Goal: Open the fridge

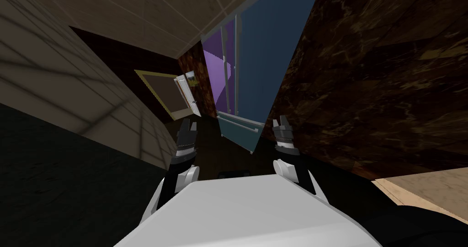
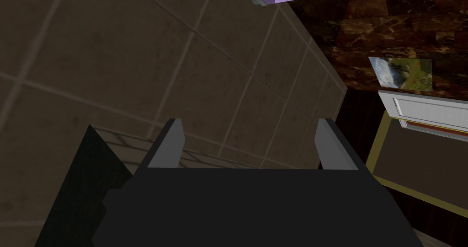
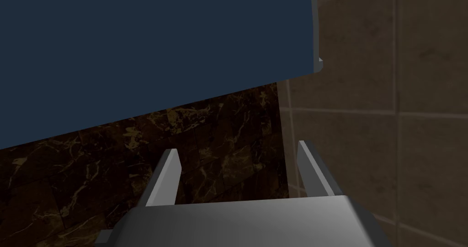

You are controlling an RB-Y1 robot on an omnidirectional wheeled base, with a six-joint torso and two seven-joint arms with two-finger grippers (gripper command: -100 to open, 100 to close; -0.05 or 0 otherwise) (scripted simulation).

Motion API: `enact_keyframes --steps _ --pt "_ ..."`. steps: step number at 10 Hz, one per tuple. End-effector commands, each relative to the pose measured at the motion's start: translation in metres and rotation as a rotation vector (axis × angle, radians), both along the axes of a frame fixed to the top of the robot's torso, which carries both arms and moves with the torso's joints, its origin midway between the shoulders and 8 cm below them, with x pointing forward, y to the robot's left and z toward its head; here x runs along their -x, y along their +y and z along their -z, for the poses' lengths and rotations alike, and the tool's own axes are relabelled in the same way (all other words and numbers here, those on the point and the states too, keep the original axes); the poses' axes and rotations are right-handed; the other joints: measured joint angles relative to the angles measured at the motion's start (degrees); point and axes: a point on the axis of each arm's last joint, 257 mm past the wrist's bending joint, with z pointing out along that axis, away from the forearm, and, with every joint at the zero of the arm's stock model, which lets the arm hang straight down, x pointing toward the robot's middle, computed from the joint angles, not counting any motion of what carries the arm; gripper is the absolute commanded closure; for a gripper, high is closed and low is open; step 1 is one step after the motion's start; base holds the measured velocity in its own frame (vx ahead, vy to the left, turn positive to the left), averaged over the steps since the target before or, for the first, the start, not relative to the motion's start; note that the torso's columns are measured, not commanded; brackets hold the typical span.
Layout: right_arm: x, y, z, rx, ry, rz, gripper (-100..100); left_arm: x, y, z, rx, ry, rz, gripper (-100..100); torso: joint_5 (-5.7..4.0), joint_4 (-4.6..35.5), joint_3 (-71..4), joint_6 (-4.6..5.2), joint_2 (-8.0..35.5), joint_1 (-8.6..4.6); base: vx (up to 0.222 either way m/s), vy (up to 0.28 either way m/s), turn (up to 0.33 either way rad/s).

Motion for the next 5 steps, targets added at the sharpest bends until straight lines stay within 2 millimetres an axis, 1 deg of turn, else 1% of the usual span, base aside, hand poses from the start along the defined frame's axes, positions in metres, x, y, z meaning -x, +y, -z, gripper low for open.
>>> enact_keyframes --steps 1,5 --pt "0.0000 0.0000 0.0000 0.000 0.000 0.000 0 0.0000 0.0000 0.0000 0.000 0.000 0.000 0 0.00 2.35 -4.67 0.00 2.32 0.00 0.000 0.000 0.000" --pt "0.0001 0.0000 -0.0001 0.000 0.000 0.000 0 0.0001 0.0000 -0.0001 0.000 0.000 0.000 0 0.00 18.46 -36.92 0.00 18.45 0.00 0.000 0.000 0.000"
